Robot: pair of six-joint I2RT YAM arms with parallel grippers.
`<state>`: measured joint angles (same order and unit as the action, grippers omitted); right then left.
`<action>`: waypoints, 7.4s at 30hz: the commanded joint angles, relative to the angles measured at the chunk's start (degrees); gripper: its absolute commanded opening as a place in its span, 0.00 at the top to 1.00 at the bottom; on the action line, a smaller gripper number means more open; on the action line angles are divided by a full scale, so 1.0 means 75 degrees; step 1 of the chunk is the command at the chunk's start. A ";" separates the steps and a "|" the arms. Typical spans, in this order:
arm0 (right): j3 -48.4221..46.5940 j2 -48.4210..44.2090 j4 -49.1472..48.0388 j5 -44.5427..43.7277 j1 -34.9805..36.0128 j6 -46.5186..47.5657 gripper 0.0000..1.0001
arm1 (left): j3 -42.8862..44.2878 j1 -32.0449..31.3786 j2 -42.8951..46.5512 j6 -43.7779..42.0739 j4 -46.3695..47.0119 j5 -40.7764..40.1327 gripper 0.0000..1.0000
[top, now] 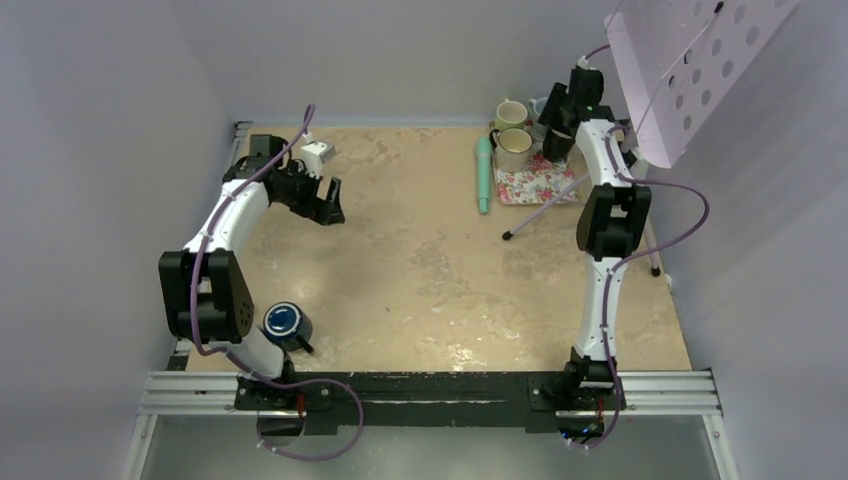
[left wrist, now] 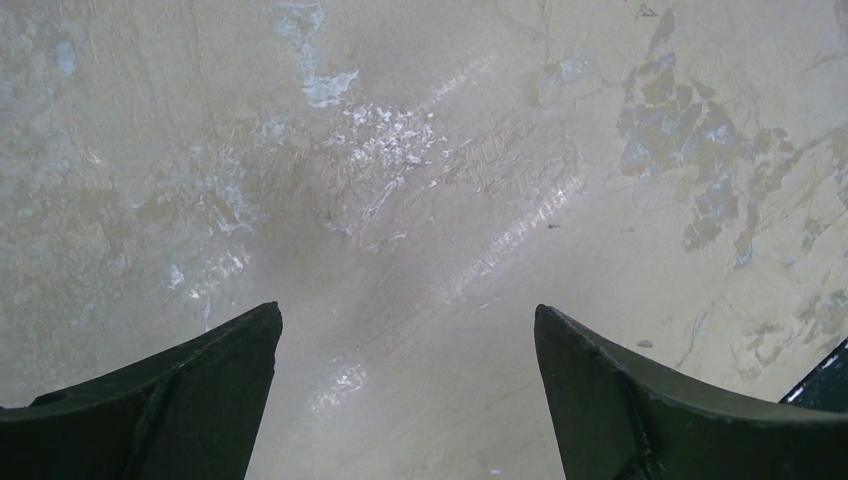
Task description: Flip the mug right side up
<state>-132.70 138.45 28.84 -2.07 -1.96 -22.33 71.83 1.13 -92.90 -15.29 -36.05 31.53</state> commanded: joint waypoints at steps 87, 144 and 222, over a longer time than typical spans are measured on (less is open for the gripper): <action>0.9150 -0.6802 -0.8262 0.5710 0.5045 -0.1839 0.09 | 0.2409 -0.1462 0.0802 0.3942 0.1283 0.3681 1.00; 0.1446 -0.0984 0.3149 -0.0733 0.2663 0.6044 1.00 | 0.1391 -0.1357 0.1441 -0.3770 -0.4184 -0.1629 0.00; 0.4638 -0.5285 0.2230 -0.1434 0.4802 0.4685 0.57 | -0.1022 0.1509 0.2060 -0.5357 -0.6519 -0.4866 0.12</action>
<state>-94.91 99.79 43.38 -12.62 33.76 14.59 62.41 8.10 -79.20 -56.51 -80.64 -8.27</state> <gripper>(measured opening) 0.432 0.880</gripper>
